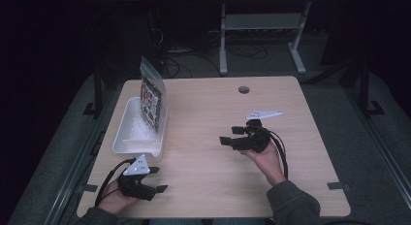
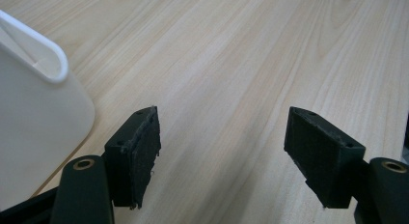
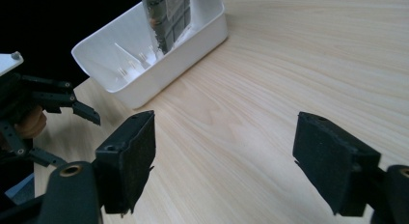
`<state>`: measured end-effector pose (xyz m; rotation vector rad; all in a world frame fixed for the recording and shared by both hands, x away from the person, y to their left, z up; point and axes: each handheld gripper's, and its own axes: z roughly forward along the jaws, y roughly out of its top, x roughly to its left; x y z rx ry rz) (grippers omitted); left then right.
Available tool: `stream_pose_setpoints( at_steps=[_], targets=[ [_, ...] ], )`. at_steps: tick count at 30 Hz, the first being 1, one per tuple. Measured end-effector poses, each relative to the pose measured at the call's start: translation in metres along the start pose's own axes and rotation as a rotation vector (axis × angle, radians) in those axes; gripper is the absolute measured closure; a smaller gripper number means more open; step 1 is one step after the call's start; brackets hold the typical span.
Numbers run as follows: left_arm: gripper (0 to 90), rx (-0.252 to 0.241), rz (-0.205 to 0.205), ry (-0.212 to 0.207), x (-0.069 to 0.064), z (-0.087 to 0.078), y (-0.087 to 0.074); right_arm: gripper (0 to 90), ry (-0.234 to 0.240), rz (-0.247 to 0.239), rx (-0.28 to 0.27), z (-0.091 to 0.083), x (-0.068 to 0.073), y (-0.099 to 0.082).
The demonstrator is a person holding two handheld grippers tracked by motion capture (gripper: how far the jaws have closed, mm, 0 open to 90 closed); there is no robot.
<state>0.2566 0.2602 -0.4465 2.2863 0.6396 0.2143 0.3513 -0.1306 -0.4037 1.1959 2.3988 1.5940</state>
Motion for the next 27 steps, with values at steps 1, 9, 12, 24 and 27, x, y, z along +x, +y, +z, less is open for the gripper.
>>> stream_pose_setpoints(
  at_steps=[1,9,12,24,27],
  targets=[
    [28.1,0.0,0.0,0.0,0.0,0.0,0.0,22.1,-0.003,-0.003,-0.003,-0.003,-0.001,-0.001],
    [27.4,0.001,-0.003,-0.002,0.0,0.001,0.0,22.0,-0.017,0.01,-0.014,-0.022,-0.007,-0.011],
    [27.0,0.0,-0.004,-0.001,0.0,0.001,0.0,21.8,-0.022,0.007,-0.005,-0.026,-0.009,-0.014],
    [26.1,-0.003,-0.01,0.001,0.0,0.001,0.0,20.8,-0.041,0.023,0.018,-0.047,-0.014,-0.034],
    [25.9,-0.004,-0.011,0.003,0.001,0.001,0.0,21.0,-0.039,0.038,0.015,-0.053,-0.016,-0.04]
  ],
)
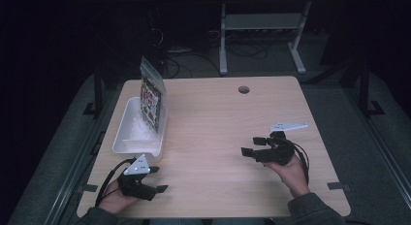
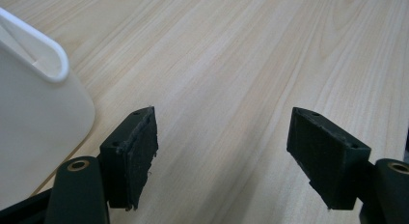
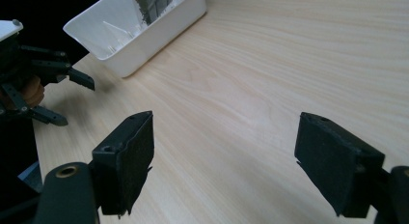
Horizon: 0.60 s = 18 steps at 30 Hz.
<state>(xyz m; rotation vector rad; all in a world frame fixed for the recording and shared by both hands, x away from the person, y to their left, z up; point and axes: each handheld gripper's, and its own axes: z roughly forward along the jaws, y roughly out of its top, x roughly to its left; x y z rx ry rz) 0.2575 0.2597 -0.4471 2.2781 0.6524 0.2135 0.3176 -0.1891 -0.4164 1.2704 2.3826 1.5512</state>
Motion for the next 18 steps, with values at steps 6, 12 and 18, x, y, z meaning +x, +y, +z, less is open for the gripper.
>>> stream_pose_setpoints(
  at_steps=[6,12,18],
  targets=[
    [25.6,0.002,-0.001,0.0,0.0,0.0,0.0,21.5,-0.003,0.025,-0.001,-0.009,-0.006,-0.013],
    [25.4,0.006,0.001,-0.001,-0.001,0.002,0.0,21.6,-0.014,0.035,0.007,-0.015,-0.009,-0.024],
    [25.4,0.009,0.005,-0.002,-0.001,0.002,0.0,21.6,-0.017,0.047,0.012,-0.019,-0.009,-0.036]
  ],
)
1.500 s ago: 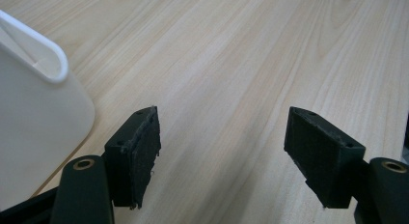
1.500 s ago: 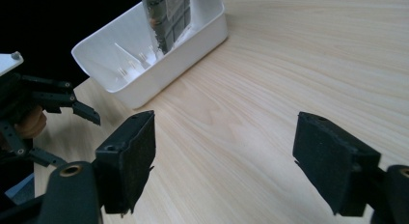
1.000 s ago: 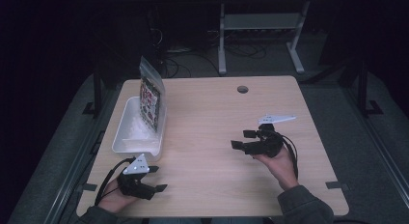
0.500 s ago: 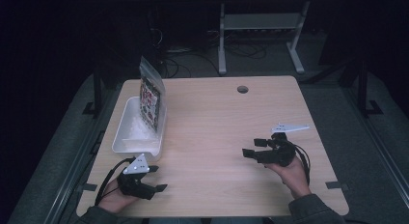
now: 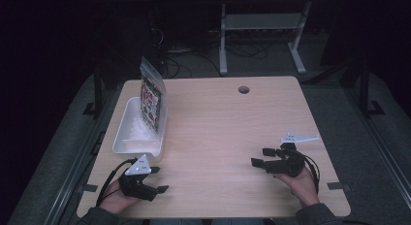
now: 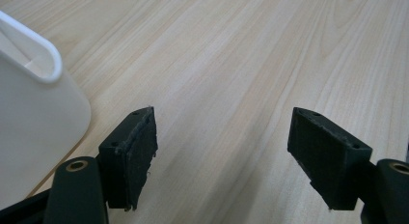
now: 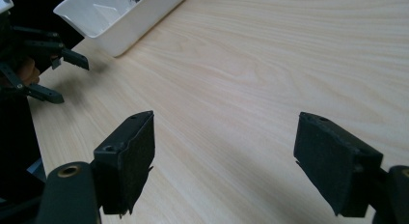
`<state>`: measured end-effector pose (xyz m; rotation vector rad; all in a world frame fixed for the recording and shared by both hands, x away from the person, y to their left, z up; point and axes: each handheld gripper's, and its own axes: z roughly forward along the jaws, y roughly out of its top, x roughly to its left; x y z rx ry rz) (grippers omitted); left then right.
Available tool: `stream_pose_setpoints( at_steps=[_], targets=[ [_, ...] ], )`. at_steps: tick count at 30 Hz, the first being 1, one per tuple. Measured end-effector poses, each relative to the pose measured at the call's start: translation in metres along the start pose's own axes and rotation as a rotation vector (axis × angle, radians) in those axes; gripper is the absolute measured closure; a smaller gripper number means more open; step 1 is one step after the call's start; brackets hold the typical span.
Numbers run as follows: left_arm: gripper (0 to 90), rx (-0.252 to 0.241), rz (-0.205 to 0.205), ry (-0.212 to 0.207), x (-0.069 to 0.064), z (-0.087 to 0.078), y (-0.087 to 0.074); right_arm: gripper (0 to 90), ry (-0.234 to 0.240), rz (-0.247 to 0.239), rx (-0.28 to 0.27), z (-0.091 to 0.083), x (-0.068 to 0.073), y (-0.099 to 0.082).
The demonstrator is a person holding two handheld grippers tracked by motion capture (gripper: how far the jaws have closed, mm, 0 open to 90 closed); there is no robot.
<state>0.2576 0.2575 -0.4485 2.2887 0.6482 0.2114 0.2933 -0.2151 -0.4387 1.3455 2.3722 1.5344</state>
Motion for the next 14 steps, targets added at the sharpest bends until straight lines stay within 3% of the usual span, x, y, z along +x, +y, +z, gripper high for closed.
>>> stream_pose_setpoints(
  at_steps=[14],
  targets=[
    [25.5,-0.004,-0.012,-0.006,0.0,0.0,0.0,21.3,0.023,0.015,0.012,-0.008,0.004,-0.027]
  ],
)
